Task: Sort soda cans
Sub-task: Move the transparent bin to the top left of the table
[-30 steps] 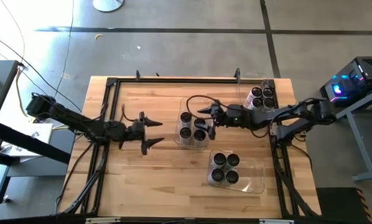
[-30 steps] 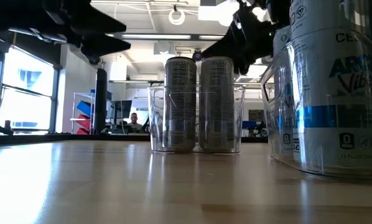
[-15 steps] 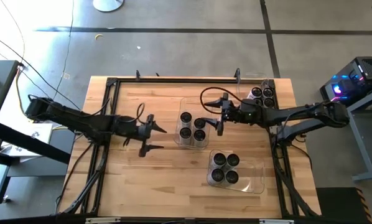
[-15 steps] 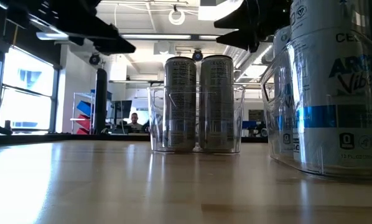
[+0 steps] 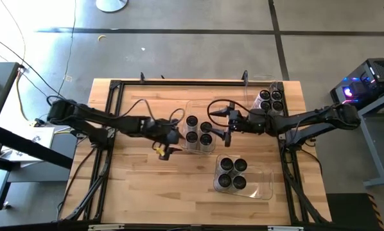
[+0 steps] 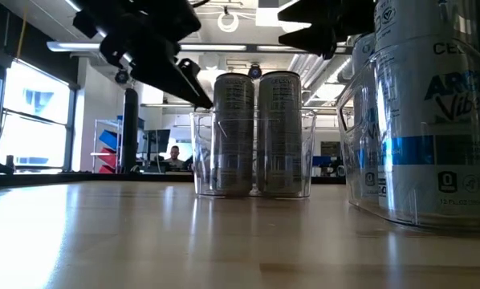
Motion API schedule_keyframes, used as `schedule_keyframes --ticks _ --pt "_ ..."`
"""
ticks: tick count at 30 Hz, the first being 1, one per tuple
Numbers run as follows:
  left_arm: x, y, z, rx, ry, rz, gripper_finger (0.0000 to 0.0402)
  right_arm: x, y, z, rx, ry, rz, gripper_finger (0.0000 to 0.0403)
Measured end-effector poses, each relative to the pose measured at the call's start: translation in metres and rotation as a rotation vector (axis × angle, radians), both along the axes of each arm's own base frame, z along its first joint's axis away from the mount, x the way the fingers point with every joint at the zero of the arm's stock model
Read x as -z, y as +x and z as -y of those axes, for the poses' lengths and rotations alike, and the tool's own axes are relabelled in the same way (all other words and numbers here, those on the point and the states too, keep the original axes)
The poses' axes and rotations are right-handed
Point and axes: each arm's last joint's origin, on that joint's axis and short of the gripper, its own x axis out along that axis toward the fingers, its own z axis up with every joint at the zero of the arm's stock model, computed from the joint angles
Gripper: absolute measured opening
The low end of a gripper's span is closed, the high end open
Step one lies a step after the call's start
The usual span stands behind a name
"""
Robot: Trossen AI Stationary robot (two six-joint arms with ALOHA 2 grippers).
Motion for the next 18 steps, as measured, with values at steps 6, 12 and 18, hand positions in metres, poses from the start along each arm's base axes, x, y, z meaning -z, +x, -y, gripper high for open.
schedule_keyframes --ticks 6,12,18 --pt "0.008 0.019 0.001 0.011 0.007 -0.132 0.0209 0.000 0.000 -0.003 -0.011 0.000 -0.003 0.0319" --pt "0.010 0.028 0.001 -0.026 0.005 -0.180 0.0156 0.001 0.000 -0.003 -0.009 0.000 -0.012 0.0319" --pt "0.010 0.028 0.001 -0.026 0.006 -0.191 0.0090 0.002 0.000 -0.003 -0.010 0.000 -0.019 0.0319"
